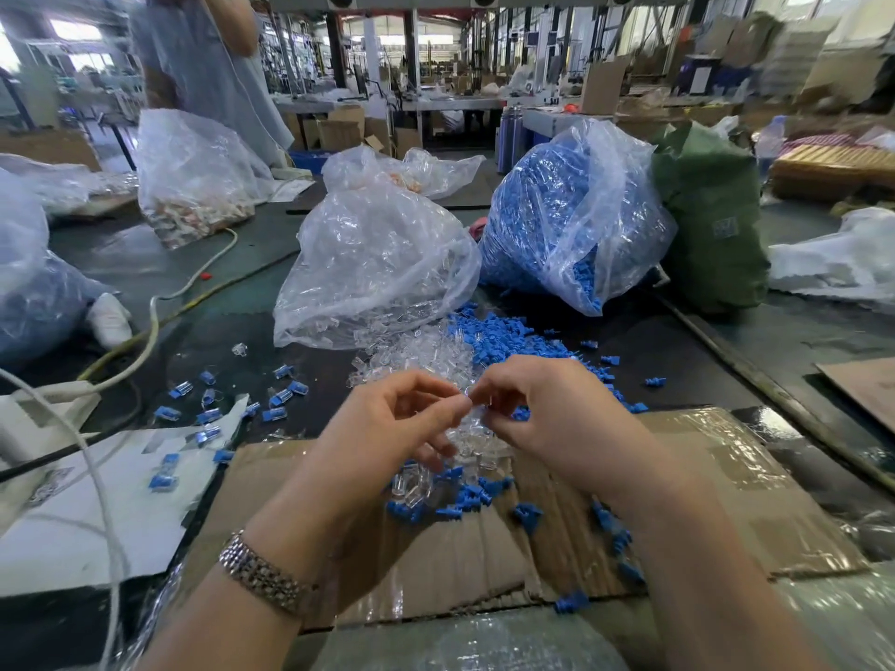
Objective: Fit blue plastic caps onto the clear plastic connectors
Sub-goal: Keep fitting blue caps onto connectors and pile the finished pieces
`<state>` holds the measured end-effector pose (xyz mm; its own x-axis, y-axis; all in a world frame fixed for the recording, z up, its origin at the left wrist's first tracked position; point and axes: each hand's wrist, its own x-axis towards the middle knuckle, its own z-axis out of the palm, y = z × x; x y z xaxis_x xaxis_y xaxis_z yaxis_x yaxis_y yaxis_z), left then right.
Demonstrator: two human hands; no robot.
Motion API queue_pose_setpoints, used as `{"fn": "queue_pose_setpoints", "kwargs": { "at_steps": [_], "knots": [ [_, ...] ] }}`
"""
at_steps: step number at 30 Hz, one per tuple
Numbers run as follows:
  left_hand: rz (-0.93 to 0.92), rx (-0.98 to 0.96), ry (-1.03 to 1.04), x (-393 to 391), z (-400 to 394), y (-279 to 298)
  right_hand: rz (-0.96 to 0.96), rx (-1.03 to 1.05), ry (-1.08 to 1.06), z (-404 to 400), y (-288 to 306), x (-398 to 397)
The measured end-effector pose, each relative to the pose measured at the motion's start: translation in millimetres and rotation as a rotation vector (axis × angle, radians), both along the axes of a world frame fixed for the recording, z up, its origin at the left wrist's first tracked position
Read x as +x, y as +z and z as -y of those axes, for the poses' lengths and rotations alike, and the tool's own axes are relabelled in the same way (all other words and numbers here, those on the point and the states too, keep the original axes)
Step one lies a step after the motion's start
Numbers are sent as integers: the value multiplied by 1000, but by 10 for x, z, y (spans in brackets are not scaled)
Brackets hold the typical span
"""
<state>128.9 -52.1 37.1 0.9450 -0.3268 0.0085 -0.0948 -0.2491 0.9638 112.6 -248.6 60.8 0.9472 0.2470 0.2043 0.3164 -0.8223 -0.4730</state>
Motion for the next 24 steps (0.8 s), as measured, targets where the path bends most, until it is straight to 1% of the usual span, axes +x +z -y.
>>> {"fn": "queue_pose_setpoints", "kwargs": {
  "at_steps": [5, 7, 10, 13, 16, 18, 20, 24],
  "knots": [
    [-169, -225, -16, -10, 60, -11, 86, 28, 80, -121, -36, -14],
    [-233, -330, -16, 2, 24, -10, 104, 88, 88, -113, -48, -17],
    [-313, -437, -8, 9, -18, 12, 84, 234, 59, -70, -42, -15],
    [-378, -547, -8, 3, -23, 35, 92, 458, 23, -42, -23, 9],
    [-395, -578, -37, -3, -17, 51, 57, 673, 21, -22, 9, 18],
    [-397, -581, -52, -4, -17, 52, 48, 749, 39, -17, 23, 16],
    [-404, -601, -64, -1, -21, 43, 46, 768, 56, -26, 22, 16],
    [-451, -640, -65, 22, -27, 13, 18, 690, 66, -61, -22, 35]
  ]
}}
